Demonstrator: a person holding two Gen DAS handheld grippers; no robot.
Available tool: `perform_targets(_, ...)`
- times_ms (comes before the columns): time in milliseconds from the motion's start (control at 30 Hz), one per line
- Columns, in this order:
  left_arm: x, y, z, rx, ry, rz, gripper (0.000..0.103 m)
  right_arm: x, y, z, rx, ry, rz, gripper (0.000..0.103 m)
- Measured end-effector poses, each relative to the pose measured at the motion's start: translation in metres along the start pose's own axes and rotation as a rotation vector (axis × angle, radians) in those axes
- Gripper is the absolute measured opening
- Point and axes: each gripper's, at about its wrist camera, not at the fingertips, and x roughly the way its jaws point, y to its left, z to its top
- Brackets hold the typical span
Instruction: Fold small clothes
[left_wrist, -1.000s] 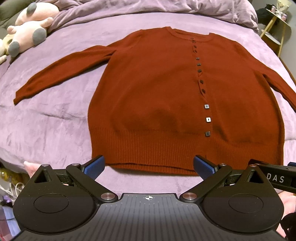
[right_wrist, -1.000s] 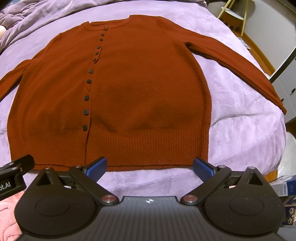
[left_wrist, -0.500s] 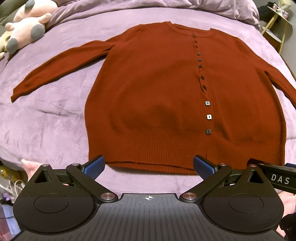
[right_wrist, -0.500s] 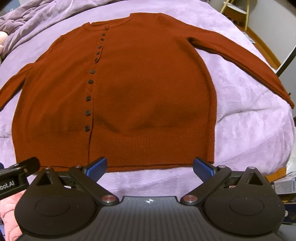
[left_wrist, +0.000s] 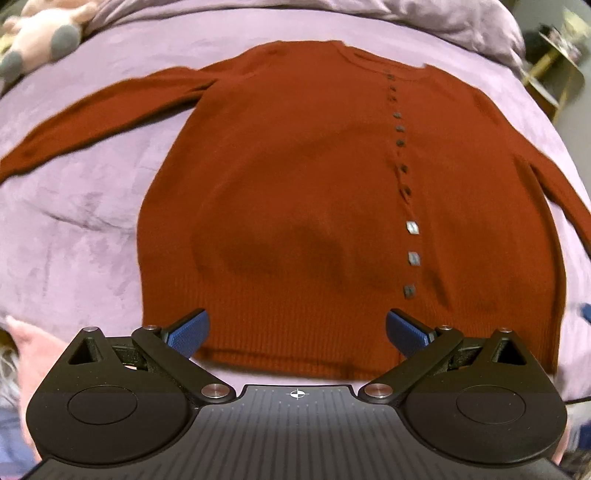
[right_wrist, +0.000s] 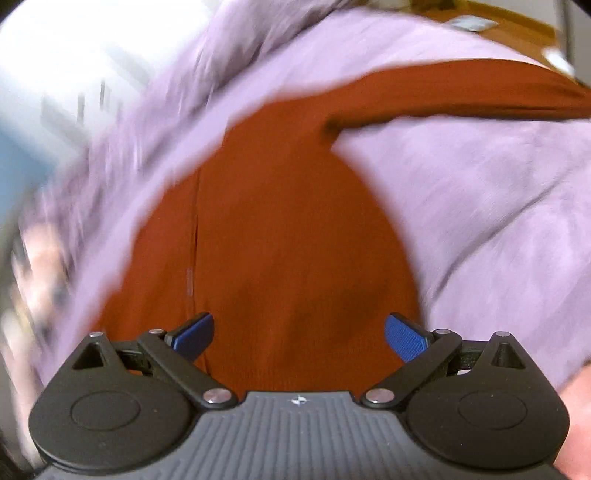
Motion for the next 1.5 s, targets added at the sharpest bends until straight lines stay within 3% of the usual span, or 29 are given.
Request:
perform_targets(100,0.016,0.005,0.01,-0.05,-0.014,0.03,0.103,-0.019,-0.049,0.022,0.171,-0.277,0.025,0.099)
perform_targets(167,0.025,0.007,0.017,-0.072,-0.03,0.053,0.103,-0.021,-0.078,0.038,0.222,-0.373,0.001,0.097)
perform_targets(233,0.031,0.007,0.023,-0.083,-0.047,0.069,0.103,-0.017,-0.108,0.05,0.292,-0.429,-0.033,0.079)
perform_targets(300,0.035,0.007,0.029,-0.086,-0.076,0.095,0.103,-0.011,-0.134,0.06,0.363,-0.446,-0.051,0.039)
perform_targets(367,0.038,0.005,0.034,-0.086,-0.099,0.108,0.103,-0.004,-0.162,0.066,0.467,-0.461,-0.064,0.027)
perform_targets(533,0.048,0.006,0.036,-0.115,-0.063,0.086,0.103,0.007,-0.21,0.075,0.656,-0.511,-0.052,0.026)
perform_targets(667,0.065,0.023,0.031,-0.253,0.024,0.039,0.103,0.006,-0.241,0.075,0.799,-0.555,0.009,0.022)
perform_targets(733,0.066,0.03,0.027,-0.298,0.007,0.022,0.103,0.013,-0.246,0.079,0.813,-0.569,0.013,0.018)
perform_targets(933,0.068,0.023,0.024,-0.225,-0.007,0.044,0.103,0.017,-0.254,0.088,0.814,-0.569,0.007,0.012)
perform_targets(1033,0.068,0.022,0.019,-0.189,-0.035,0.045,0.103,0.007,-0.238,0.102,0.729,-0.538,-0.099,0.007)
perform_targets(1133,0.068,0.026,0.016,-0.189,-0.042,0.029,0.103,-0.005,-0.184,0.124,0.488,-0.556,-0.236,0.006)
perform_targets(1200,0.069,0.025,0.019,-0.182,-0.034,0.025,0.103,-0.009,-0.131,0.135,0.282,-0.57,-0.176,0.006)
perform_targets(1267,0.07,0.025,0.023,-0.176,-0.015,0.028,0.103,-0.008,-0.07,0.136,0.093,-0.55,-0.021,0.006)
perform_targets(1367,0.068,0.024,0.034,-0.162,-0.003,0.027,0.103,0.009,0.018,0.116,-0.212,-0.443,0.216,0.008)
perform_targets(1433,0.062,0.023,0.039,-0.14,-0.023,-0.008,0.103,0.029,0.057,0.095,-0.335,-0.327,0.315,0.008)
perform_targets(1500,0.057,0.025,0.048,-0.125,-0.043,-0.069,0.103,0.049,0.073,0.075,-0.358,-0.247,0.341,0.013)
